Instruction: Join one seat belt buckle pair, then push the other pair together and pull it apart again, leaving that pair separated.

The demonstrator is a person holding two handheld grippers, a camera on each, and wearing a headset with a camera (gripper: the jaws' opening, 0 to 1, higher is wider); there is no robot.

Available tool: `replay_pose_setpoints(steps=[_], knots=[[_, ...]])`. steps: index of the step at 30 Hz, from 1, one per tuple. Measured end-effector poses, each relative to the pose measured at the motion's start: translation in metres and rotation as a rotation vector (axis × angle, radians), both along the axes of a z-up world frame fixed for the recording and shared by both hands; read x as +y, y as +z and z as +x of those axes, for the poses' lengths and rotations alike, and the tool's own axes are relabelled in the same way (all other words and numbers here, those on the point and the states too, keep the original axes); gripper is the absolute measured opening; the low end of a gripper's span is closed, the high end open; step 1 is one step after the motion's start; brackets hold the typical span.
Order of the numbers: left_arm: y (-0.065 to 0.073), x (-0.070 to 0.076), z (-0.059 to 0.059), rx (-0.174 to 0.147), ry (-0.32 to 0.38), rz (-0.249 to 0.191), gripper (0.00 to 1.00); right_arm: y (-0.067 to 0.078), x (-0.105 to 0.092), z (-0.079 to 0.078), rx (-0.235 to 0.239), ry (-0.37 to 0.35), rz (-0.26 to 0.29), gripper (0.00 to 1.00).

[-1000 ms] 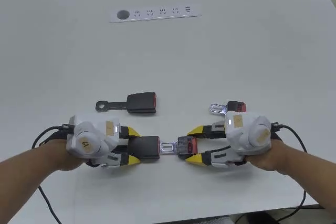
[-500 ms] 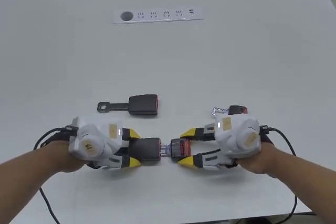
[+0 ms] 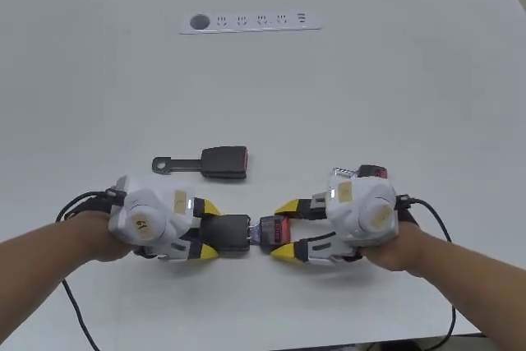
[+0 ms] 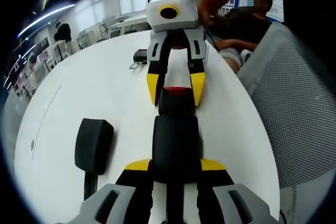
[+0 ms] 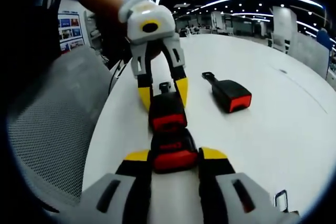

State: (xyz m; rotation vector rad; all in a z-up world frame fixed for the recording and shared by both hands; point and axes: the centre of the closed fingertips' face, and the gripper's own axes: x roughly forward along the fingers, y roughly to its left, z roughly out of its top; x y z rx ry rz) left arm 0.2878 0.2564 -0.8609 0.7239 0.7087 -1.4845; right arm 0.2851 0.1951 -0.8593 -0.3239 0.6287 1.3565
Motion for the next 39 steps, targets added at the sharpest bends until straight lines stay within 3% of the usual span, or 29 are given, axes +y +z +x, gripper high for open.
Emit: replay_pose_setpoints(steps=[23, 27, 36, 39], knots=[[0.0013, 0.0005, 0.0004, 0.008, -0.011, -0.014, 0.33, 0.0036, -0.0020, 0.0003, -0.002, -0.016, 0.016, 0.34], [0.0012, 0.0012, 0.0003, 0.010, -0.006, -0.031, 0.33, 0.0035, -0.0032, 0.0010, 0.002, -0.025, 0.027, 0.34], [0.0013, 0.0039, 0.0008, 0.026, 0.013, -0.115, 0.33, 0.0036, -0.0043, -0.0002, -0.005, -0.038, 0.064, 0.34], [0.0016, 0.0039, 0.0006, 0.024, -0.005, -0.121, 0.33, 0.0039, -0.0041, -0.0005, -0.011, -0.038, 0.072, 0.34]])
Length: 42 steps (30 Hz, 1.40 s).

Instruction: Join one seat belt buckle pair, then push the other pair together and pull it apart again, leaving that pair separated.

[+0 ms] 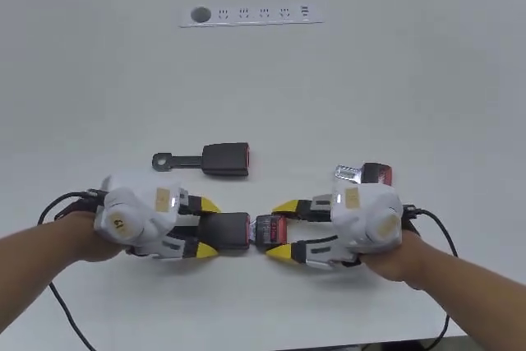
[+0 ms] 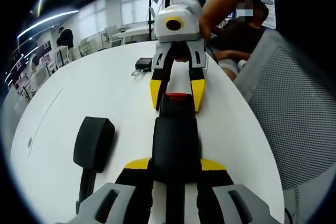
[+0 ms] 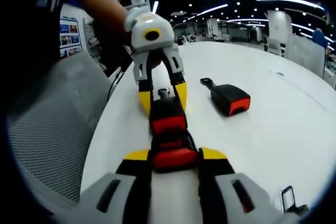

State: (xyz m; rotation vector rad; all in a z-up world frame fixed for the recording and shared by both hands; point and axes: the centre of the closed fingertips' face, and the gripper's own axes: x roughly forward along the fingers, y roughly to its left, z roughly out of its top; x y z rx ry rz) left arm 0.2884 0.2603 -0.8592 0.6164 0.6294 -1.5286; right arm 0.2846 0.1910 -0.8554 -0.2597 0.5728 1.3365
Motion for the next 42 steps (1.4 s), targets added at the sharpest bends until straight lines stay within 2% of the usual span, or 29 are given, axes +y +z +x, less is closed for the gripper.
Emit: replay_pose_setpoints(steps=[5, 10, 21, 42], knots=[[0.0007, 0.0006, -0.0011, 0.007, -0.010, -0.026, 0.32, -0.0005, -0.0004, 0.0000, -0.001, 0.008, 0.022, 0.33], [0.0003, 0.0008, -0.0020, 0.015, -0.011, -0.047, 0.32, -0.0006, 0.0008, -0.0013, -0.038, 0.022, 0.018, 0.33], [0.0012, 0.0012, -0.0020, 0.018, -0.017, -0.074, 0.32, 0.0000, 0.0014, 0.0004, -0.035, 0.034, 0.034, 0.33], [0.0045, -0.0009, -0.0036, 0.023, -0.029, -0.078, 0.32, 0.0005, 0.0031, -0.0005, -0.030, 0.035, 0.049, 0.33]])
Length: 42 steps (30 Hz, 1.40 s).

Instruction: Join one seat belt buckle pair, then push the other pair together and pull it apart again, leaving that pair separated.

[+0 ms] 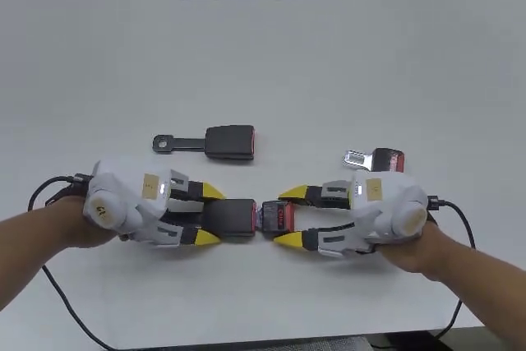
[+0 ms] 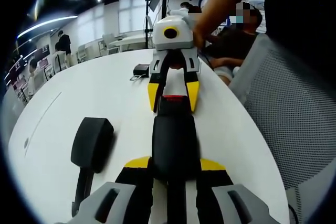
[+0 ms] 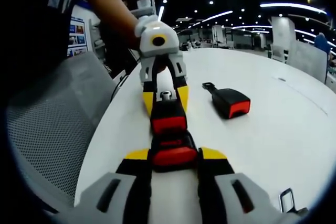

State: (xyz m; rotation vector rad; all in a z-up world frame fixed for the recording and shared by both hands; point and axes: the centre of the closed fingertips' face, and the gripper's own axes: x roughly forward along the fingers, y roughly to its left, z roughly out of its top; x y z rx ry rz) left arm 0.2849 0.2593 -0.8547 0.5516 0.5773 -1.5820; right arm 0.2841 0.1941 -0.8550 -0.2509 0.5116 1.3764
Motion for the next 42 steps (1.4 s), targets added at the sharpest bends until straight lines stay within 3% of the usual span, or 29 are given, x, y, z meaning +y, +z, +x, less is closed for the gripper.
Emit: replay_pose_setpoints(steps=[13, 15, 20, 29, 31, 33, 35, 37, 38, 39, 42], knots=[[-0.001, 0.000, 0.001, 0.003, 0.001, 0.007, 0.32, 0.000, 0.000, 0.000, 0.002, -0.005, 0.001, 0.33], [-0.002, 0.000, 0.002, 0.015, 0.009, 0.017, 0.32, 0.000, 0.000, 0.000, 0.008, -0.010, 0.000, 0.34], [-0.003, -0.001, 0.001, 0.000, -0.019, 0.068, 0.33, -0.001, 0.001, 0.000, -0.008, -0.003, -0.026, 0.35], [-0.004, -0.004, 0.002, -0.016, -0.002, 0.120, 0.34, -0.002, 0.000, 0.000, -0.004, -0.014, -0.080, 0.37], [-0.001, -0.005, 0.001, 0.010, 0.020, 0.112, 0.36, -0.001, 0.000, 0.002, -0.004, -0.034, -0.093, 0.41], [0.005, -0.006, 0.004, 0.030, 0.061, 0.090, 0.39, 0.003, 0.001, 0.003, 0.014, -0.058, -0.073, 0.52], [0.010, -0.008, 0.007, 0.037, 0.087, 0.083, 0.48, 0.008, 0.000, 0.009, -0.004, -0.087, -0.067, 0.63], [0.016, -0.010, 0.010, 0.037, 0.117, 0.065, 0.59, 0.014, 0.000, 0.014, 0.032, -0.145, -0.042, 0.73], [0.021, -0.012, 0.009, 0.062, 0.140, 0.046, 0.63, 0.018, 0.001, 0.014, 0.035, -0.148, -0.024, 0.77], [0.024, -0.014, 0.007, 0.087, 0.147, 0.026, 0.66, 0.021, 0.000, 0.014, 0.024, -0.144, -0.019, 0.77], [0.028, -0.012, 0.008, 0.066, 0.153, 0.029, 0.69, 0.019, 0.000, 0.009, 0.010, -0.135, -0.042, 0.76]])
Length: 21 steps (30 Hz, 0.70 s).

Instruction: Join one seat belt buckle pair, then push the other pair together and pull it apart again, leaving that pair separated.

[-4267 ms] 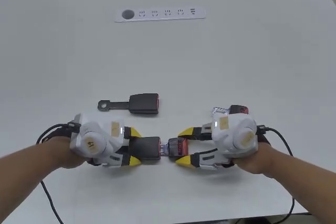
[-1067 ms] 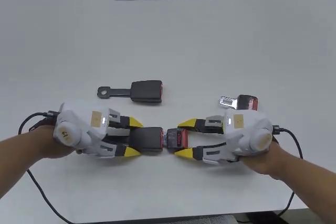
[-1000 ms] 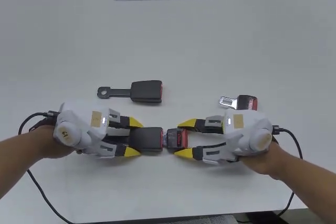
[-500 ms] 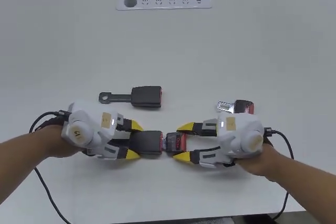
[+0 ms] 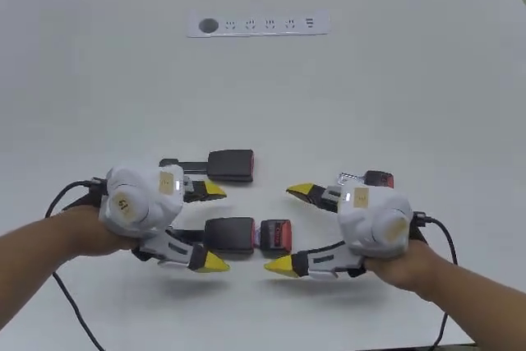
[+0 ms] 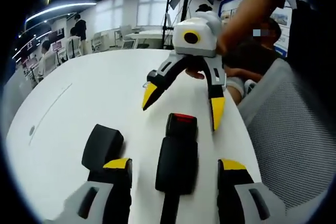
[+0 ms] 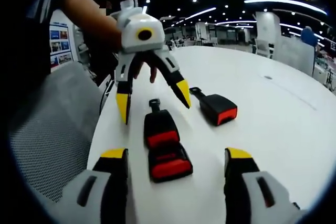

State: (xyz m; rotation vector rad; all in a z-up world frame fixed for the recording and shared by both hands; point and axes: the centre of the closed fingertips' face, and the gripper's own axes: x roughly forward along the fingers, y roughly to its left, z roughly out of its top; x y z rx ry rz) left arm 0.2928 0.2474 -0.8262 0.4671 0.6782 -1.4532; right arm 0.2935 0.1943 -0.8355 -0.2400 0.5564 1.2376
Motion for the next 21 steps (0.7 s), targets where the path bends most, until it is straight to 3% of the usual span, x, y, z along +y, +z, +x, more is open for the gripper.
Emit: replay_pose_setpoints(steps=[6, 10, 21], knots=[[0.009, 0.000, 0.000, -0.010, 0.015, -0.003, 0.77, 0.004, -0.007, -0.003, -0.013, -0.015, -0.009, 0.78], [0.015, -0.001, 0.003, -0.021, 0.023, -0.008, 0.81, 0.006, -0.012, 0.003, -0.018, -0.042, -0.012, 0.79], [0.041, 0.002, 0.029, -0.104, 0.025, -0.026, 0.81, 0.028, -0.035, 0.026, -0.070, -0.103, -0.005, 0.82]])
